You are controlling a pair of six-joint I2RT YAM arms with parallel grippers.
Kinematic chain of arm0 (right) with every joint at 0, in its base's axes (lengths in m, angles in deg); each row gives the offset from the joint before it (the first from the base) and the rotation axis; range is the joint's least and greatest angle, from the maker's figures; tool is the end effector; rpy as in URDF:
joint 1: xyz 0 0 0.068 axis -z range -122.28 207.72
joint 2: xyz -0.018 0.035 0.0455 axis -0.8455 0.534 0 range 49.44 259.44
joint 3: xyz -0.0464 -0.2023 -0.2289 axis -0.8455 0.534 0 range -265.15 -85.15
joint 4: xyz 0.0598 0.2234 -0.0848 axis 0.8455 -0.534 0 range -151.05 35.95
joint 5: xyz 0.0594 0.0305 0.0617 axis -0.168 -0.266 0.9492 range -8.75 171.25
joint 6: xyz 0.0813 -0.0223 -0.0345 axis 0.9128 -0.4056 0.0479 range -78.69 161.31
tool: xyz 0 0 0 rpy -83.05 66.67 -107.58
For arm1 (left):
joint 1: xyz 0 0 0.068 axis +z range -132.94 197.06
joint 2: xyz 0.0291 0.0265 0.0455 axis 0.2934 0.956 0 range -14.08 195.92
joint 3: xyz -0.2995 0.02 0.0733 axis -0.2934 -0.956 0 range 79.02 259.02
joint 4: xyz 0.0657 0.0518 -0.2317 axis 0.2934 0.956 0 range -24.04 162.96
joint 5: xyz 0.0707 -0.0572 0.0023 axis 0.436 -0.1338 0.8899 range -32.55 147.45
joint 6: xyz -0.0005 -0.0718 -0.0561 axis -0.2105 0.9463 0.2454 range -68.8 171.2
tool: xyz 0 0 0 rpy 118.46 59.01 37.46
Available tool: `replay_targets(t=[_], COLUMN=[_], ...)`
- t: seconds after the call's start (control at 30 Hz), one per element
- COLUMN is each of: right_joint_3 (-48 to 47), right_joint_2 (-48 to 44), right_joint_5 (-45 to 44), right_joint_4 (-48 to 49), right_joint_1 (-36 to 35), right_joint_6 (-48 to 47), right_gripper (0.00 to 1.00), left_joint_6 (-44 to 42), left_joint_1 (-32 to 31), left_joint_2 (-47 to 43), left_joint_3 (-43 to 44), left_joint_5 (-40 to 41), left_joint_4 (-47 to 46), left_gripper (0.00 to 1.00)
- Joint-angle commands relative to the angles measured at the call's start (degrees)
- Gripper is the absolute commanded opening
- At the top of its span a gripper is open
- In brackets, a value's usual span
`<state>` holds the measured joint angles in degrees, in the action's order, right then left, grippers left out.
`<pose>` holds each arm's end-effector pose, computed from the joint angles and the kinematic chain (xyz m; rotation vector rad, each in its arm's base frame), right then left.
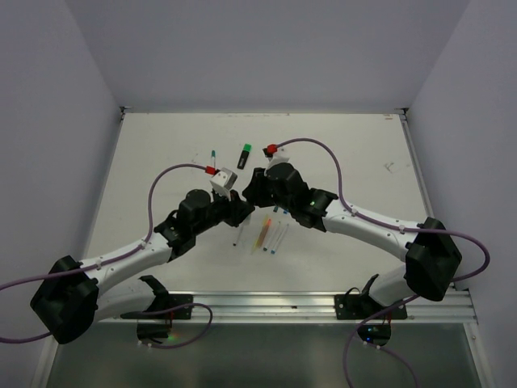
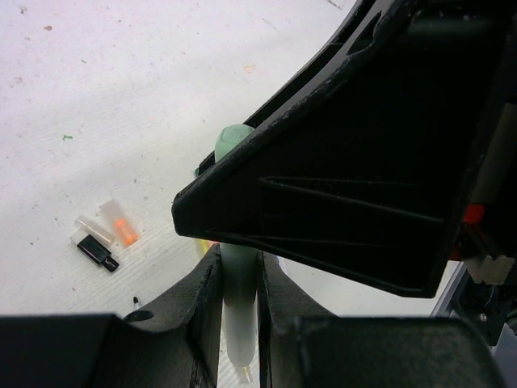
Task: Open the pen caps
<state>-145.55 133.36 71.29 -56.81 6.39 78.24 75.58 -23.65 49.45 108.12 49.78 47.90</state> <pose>0.2361 0.2724 0.3084 -0.1515 2.1102 0.7819 0.1878 -0.1760 0.2597 0.3743 1.9190 -0.8968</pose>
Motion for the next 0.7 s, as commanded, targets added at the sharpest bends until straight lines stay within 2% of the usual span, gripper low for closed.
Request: replay_targets(t=[0.0, 0.23, 0.33, 0.37, 0.67], right_joint_3=[-0.1, -0.1, -0.1, -0.2, -5.7], right_joint_2=[-2.9, -2.5, -2.5, -2.6, -4.3], right_joint_5=[-2.0, -2.4, -3.0, -3.2, -6.2], right_joint_4=[2.1, 2.3, 2.3, 2.2, 0.8], right_joint_1=[0.1, 0.2, 0.1, 0.2, 4.5], right_joint_6=[1.1, 1.7, 1.8, 1.8, 0.5], right_gripper=[0.00, 0.00, 0.00, 0.00, 0.00], left_joint_6=[-1.3, -0.9, -1.0, -1.0, 0.0], left_joint_1=[-0.9, -1.7, -1.9, -2.2, -6.4], left_joint_2=[0.2, 0.4, 0.6, 0.8, 2.1], left_joint_3=[-1.2, -2.0, -2.3, -2.4, -4.8], left_joint_5=[-2.2, -2.6, -2.6, -2.5, -2.1], left_joint_4=[-1.8, -2.7, -3.0, -3.1, -3.1], left_gripper=[0.19, 0.20, 0.01, 0.00, 0.00])
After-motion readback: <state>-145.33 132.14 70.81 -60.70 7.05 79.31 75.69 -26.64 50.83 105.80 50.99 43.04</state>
